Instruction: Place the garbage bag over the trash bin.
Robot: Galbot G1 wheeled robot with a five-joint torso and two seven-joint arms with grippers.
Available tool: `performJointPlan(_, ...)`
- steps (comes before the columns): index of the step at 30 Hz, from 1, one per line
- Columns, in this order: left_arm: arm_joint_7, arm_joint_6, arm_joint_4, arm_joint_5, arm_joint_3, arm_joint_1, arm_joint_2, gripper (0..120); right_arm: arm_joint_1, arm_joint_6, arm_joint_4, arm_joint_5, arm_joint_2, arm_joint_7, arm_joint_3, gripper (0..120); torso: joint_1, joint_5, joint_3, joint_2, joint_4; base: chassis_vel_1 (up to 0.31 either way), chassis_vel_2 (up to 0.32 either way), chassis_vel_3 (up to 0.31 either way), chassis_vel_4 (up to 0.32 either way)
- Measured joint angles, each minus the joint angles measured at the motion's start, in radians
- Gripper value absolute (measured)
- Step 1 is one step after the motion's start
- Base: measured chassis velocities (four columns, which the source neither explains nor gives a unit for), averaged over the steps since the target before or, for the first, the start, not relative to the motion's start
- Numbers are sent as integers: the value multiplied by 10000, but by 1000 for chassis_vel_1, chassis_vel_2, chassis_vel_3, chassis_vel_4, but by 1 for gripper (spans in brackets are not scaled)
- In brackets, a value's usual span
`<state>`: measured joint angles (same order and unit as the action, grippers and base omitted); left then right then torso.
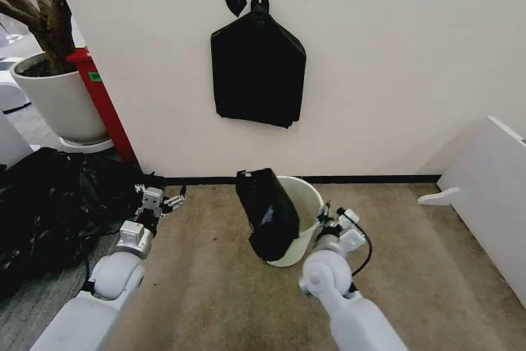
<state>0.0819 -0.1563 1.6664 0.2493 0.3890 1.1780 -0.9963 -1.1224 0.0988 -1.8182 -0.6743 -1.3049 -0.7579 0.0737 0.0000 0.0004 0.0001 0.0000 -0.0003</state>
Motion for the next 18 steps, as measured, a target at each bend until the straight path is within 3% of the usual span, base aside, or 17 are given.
performJointPlan(1,2,1,-29,-14,-38,-31,-14,100,3,-3,-217,319,542,963,-156,77,0,-1,0,0,1,0,0,0,0)
performJointPlan(3,5,2,-54,-25,-73,-57,-27,100,23,-167,-434,435,914,1616,-269,79,0,-3,0,0,1,0,0,0,0)
performJointPlan(6,13,9,-144,-55,-252,-131,-103,100,430,-1760,-1321,405,2008,3372,-806,91,0,-3,-1,0,1,0,0,0,0)
performJointPlan(8,36,86,-147,210,-415,-147,-175,100,836,-2617,-1568,204,2260,3860,-1197,98,0,-3,-1,0,3,0,0,0,0)
performJointPlan(14,170,654,78,1383,-907,-168,-369,100,1774,-3827,-1651,117,2342,4526,-2174,100,0,-3,0,0,3,0,0,0,0)
performJointPlan(18,176,786,122,1453,-1074,-223,-550,100,2345,-4748,-1601,191,2138,4196,-2602,100,0,-5,-1,0,2,0,0,0,0)
